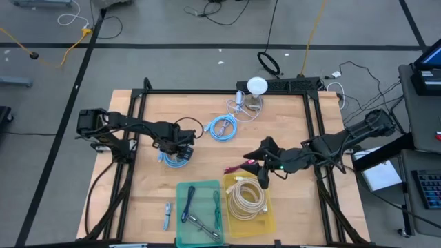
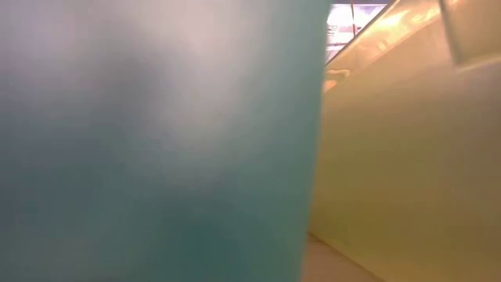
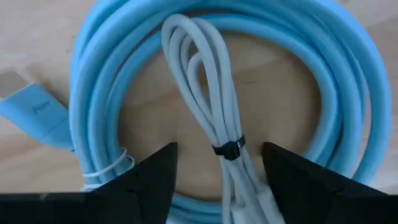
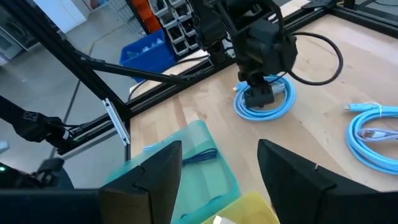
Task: Pick & Place USB Port
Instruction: Put the white charger cable into the green bin
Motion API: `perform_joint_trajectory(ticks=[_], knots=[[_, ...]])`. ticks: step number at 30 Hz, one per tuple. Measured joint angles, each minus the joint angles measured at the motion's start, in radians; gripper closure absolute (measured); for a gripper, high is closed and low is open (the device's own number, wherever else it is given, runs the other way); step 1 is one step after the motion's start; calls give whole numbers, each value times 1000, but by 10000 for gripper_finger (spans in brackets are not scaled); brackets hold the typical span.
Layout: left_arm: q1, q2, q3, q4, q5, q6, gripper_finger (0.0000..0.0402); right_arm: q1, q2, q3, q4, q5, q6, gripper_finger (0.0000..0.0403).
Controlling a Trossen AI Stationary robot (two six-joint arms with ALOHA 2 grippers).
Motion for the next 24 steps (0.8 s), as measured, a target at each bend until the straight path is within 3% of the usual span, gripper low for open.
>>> perform_joint_trajectory(ticks=[3, 8, 12, 18, 21, 24], knots=[[1, -1, -4, 15, 7, 10, 224, 0, 0, 0, 18, 0, -8, 200], [-1, -1, 5, 41, 48, 21, 369, -2, 0, 0, 28, 1, -13, 200], [-4, -44, 29, 33, 100, 28, 371, -2, 0, 0, 28, 2, -13, 200], [-54, -225, 112, -72, 48, -53, 371, -9, 0, 0, 21, 2, -12, 200], [-157, -327, 146, -30, 10, -203, 371, -14, 0, 0, 16, 2, -14, 200], [-324, -383, 162, 75, -106, -394, 371, -25, 0, 0, 4, -2, -12, 200]])
